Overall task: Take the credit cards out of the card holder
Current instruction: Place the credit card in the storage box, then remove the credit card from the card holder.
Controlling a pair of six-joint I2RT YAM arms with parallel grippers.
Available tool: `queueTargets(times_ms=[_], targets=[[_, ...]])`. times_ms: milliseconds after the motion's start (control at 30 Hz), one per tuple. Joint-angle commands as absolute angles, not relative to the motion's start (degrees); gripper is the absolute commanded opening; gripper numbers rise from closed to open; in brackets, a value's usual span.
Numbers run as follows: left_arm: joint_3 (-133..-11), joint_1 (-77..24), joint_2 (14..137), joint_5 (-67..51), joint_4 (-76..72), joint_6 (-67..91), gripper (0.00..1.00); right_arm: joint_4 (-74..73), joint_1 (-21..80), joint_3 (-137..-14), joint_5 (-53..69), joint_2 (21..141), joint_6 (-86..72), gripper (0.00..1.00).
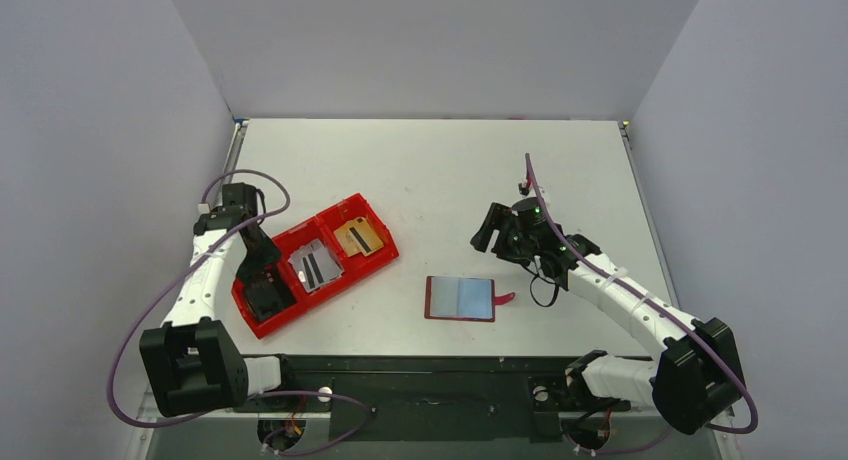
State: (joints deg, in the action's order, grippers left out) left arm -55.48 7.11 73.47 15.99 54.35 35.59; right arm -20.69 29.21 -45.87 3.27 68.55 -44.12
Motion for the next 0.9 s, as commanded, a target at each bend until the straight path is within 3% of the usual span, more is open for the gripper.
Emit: queueTargets(times_ms=[0,500,867], targets=[[-59.01,6.89,71.51,17.89,55.06,36.02,0.46,-20.44,28.74,-46.43,2.64,68.97,-44.27,0.70],[-68.81,-5.82,71.12,22.20,57.80,35.80,0.47,-22.77,31.53,-47.26,0.49,72.21,-44.92,0.69],[-72.98,-16.89,73.42,14.67,55.24,34.61,0.47,-23.94,38.49,-48.79,-2.99,76.98,-47.20,0.67]])
